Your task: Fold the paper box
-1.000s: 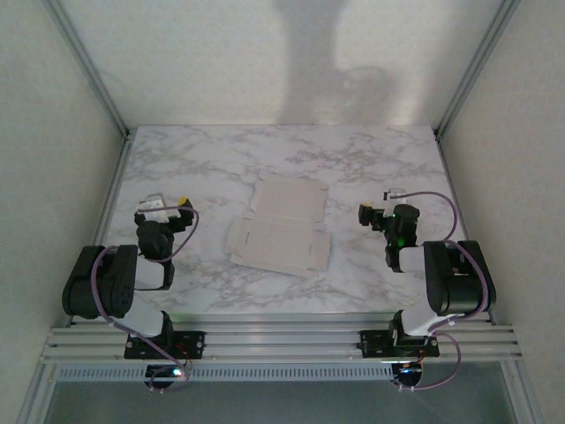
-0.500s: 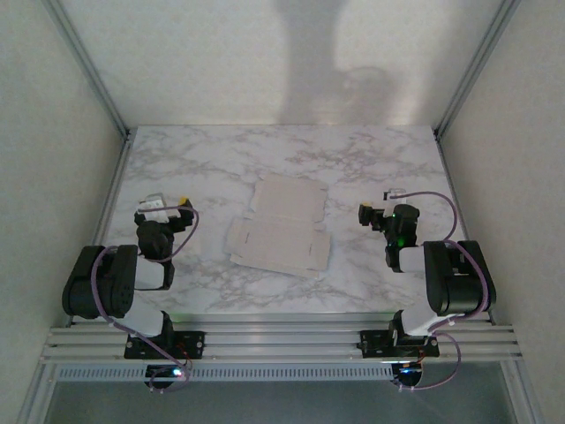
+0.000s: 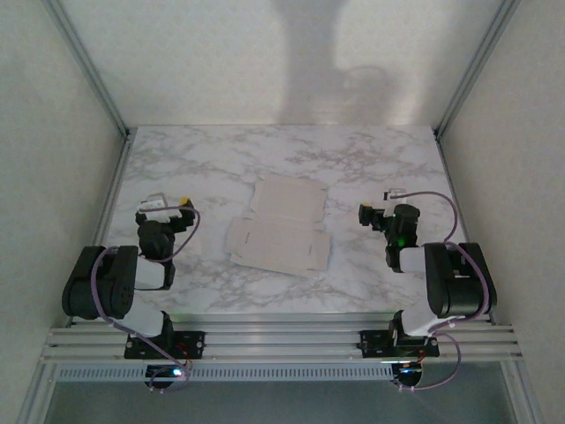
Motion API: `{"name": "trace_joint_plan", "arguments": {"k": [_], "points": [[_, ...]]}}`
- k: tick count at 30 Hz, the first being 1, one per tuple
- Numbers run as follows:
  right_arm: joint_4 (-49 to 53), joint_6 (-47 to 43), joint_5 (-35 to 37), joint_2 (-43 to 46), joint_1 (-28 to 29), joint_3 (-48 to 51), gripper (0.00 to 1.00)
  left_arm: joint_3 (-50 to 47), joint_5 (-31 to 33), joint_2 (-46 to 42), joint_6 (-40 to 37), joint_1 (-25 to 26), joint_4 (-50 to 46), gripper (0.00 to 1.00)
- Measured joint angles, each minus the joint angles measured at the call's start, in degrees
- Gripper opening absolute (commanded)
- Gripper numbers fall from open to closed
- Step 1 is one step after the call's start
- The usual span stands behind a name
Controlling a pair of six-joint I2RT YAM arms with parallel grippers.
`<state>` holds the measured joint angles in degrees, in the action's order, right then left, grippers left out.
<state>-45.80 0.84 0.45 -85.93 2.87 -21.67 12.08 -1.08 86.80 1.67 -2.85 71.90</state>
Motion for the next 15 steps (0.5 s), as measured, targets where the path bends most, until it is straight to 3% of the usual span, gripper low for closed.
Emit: {"name": "trace_joint_plan", "arguments": {"k": [10, 15], "points": [[23.04, 5.29, 1.66, 17.16, 1.55, -8.90, 0.99, 11.91, 6.80, -14.01, 2.10, 7.32, -24.90, 0.99], [34.69, 13.44, -2.38, 21.53, 2.64, -12.79, 0.99, 21.64, 4.61, -14.47, 9.29, 9.53, -40.72, 0.99]]}}
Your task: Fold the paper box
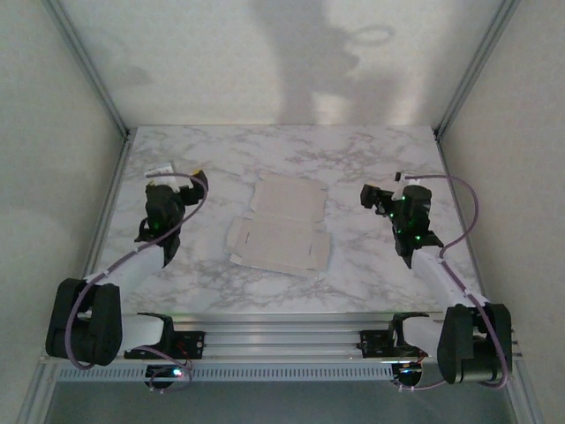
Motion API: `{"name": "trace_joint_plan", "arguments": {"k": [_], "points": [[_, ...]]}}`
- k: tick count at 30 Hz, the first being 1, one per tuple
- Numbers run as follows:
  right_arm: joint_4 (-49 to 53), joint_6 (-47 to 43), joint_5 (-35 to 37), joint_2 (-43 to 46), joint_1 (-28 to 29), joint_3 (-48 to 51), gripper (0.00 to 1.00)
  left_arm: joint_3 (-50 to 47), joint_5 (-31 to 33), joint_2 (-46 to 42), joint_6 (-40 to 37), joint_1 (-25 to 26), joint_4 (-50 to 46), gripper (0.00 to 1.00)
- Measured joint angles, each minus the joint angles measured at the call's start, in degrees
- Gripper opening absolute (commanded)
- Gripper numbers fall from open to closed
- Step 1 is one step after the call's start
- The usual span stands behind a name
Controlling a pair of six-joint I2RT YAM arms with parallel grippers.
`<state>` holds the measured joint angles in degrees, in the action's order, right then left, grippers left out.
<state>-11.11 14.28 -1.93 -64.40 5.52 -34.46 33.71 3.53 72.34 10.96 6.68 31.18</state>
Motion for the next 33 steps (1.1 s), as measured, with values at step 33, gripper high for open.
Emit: {"name": "trace_joint_plan", "arguments": {"k": [33], "points": [[27.32, 14.47, -14.16, -45.46, 17.94, -44.70, 0.99, 1.55, -19.30, 4.35, 51.93, 27.34, -20.11, 0.99]]}}
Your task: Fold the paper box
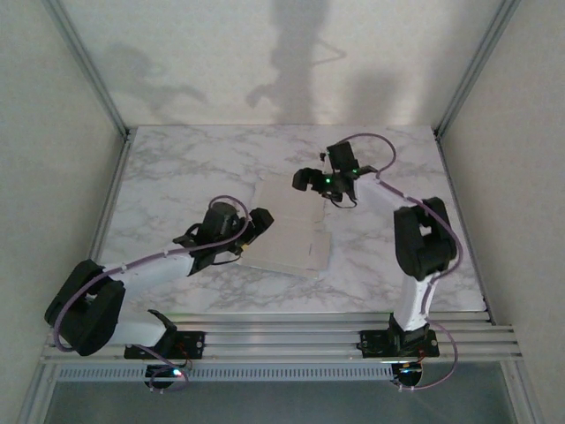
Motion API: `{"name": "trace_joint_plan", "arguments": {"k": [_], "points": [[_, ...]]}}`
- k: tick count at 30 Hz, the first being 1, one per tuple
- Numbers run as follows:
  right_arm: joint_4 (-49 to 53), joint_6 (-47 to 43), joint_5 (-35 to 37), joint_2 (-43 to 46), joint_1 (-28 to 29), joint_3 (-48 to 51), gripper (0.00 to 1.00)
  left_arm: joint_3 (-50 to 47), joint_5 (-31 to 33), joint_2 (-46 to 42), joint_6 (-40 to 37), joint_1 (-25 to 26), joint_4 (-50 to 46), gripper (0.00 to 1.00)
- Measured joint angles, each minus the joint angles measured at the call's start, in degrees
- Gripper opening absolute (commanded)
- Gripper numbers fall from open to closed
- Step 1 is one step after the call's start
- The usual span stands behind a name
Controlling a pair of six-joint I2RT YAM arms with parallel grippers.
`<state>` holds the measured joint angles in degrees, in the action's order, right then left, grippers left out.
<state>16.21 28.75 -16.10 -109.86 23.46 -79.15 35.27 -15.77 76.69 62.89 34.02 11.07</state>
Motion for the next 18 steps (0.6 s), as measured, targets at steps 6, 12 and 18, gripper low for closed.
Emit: {"name": "trace_joint_plan", "arguments": {"k": [6, 12, 18], "points": [[4.72, 0.00, 1.86, -8.81, 1.20, -10.54, 0.99, -0.81, -0.09, 4.94, 6.19, 2.12, 5.68, 0.99], [9.16, 0.00, 4.24, -13.09, 2.10, -16.90, 0.99, -0.79, -0.11, 10.29, 9.27, 3.74, 8.59, 1.00], [12.22, 0.02, 6.01, -16.11, 2.25, -19.52, 0.99, 1.49, -0.04, 13.92, 9.70, 3.96, 6.73, 1.00]]}}
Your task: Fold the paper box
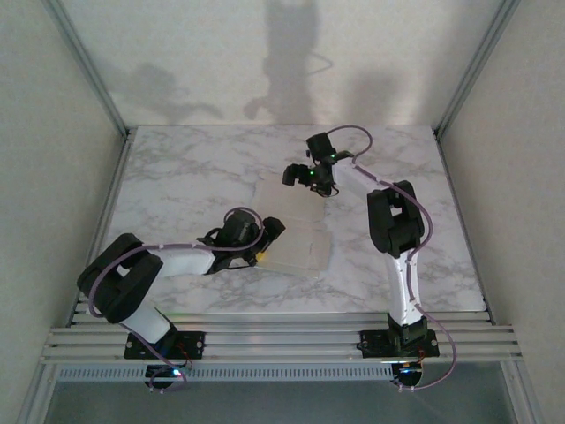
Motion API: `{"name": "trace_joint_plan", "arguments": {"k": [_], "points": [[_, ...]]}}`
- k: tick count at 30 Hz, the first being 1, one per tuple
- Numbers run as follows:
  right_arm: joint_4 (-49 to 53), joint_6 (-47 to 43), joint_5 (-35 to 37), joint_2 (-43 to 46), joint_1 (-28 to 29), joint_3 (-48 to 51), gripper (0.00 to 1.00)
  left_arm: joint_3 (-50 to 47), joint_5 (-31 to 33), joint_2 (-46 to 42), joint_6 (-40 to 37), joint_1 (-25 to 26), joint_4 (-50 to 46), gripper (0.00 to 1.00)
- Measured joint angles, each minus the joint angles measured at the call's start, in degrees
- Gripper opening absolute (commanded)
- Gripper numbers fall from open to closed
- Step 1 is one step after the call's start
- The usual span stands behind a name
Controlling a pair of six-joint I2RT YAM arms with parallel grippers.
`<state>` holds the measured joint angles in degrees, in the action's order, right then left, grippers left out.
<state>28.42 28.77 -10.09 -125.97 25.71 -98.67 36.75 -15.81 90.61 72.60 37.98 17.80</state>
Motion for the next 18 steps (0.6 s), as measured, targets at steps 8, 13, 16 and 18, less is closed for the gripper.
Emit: {"name": "trace_joint_plan", "arguments": {"k": [8, 13, 16, 18], "points": [[4.83, -0.72, 3.32, -1.11, 0.07, -0.22, 0.99, 5.09, 0.79, 2.38, -2.84, 0.20, -6.19, 1.00], [4.11, -1.27, 6.05, 1.16, 0.20, 3.61, 0.99, 7.93, 2.60, 2.99, -6.49, -0.04, -11.43, 1.00], [2.73, -1.05, 6.95, 4.87, 0.20, 9.62, 0.99, 8.70, 3.23, 3.23, -8.59, -0.96, -13.33, 0.99], [0.68, -0.48, 7.10, 7.87, 0.20, 14.45, 0.99, 9.01, 3.28, 3.72, -9.66, -1.90, -13.88, 1.00]]}}
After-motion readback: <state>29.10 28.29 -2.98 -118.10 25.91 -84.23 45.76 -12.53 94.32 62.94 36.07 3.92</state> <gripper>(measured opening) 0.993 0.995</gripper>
